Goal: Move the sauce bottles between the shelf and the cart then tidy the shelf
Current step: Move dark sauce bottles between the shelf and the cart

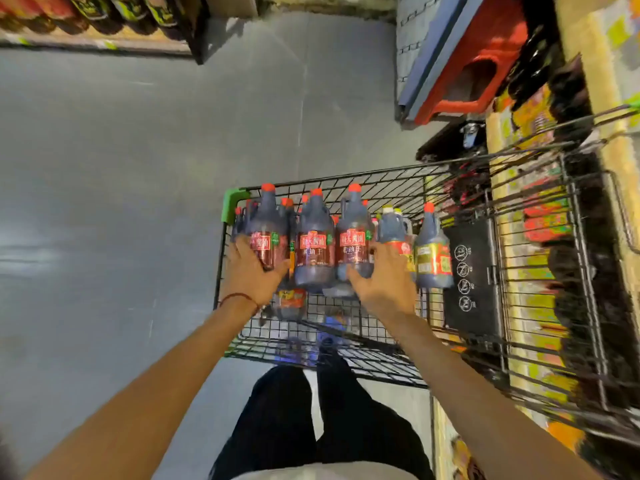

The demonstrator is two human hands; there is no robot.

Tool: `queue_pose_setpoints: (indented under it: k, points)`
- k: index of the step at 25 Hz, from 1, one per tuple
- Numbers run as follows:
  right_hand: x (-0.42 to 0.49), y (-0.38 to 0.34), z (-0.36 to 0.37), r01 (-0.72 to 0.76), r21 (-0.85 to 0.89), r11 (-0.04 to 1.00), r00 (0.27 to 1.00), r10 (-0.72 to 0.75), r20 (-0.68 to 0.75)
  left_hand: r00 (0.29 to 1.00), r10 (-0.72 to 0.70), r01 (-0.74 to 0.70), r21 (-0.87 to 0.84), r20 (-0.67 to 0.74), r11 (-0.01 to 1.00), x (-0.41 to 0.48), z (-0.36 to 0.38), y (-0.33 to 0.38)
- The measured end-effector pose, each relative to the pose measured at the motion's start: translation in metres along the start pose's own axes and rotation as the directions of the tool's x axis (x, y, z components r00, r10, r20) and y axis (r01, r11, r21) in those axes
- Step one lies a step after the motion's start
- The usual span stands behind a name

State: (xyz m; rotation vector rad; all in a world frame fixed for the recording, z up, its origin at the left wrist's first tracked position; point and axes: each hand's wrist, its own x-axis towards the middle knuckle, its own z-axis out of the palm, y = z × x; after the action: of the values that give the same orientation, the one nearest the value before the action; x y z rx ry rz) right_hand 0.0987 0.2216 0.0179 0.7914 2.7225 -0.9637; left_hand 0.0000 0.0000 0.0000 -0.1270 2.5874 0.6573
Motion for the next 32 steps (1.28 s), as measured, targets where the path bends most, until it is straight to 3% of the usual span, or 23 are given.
queue_pose_setpoints:
  k: [2,6,9,15,20,25,32]
  points:
    - [0.021,0.008,0.012,-0.098,0.016,0.995,0.995,0.098,0.025,0.995,-0.096,0.097,0.012,-0.038,0.995,0.02,0.01,0.001]
    - [0.05,0.018,0.034,-0.252,0.084,0.964,0.955,0.234,0.181,0.974,-0.227,0.228,-0.08,0.02,0.97,0.041,0.02,0.0]
    - [0.066,0.028,0.048,-0.35,0.204,0.914,0.92,0.294,0.259,0.956,-0.285,0.293,-0.211,0.071,0.932,0.057,0.023,-0.006]
    - [0.085,0.032,0.054,-0.481,0.312,0.819,0.861,0.375,0.343,0.936,-0.348,0.352,-0.225,0.059,0.908,0.065,0.024,-0.003]
    - [0.049,0.015,0.037,-0.514,0.453,0.729,0.857,0.406,0.319,0.969,-0.241,0.247,-0.191,0.054,0.95,0.049,0.017,0.001]
    - [-0.006,0.007,0.022,-0.489,0.544,0.682,0.87,0.427,0.247,0.993,-0.034,0.061,-0.238,0.113,0.969,0.027,-0.001,0.008]
    - [-0.087,-0.005,0.002,-0.446,0.758,0.477,0.849,0.494,0.188,0.928,0.29,-0.249,-0.189,0.235,0.95,-0.007,-0.026,0.046]
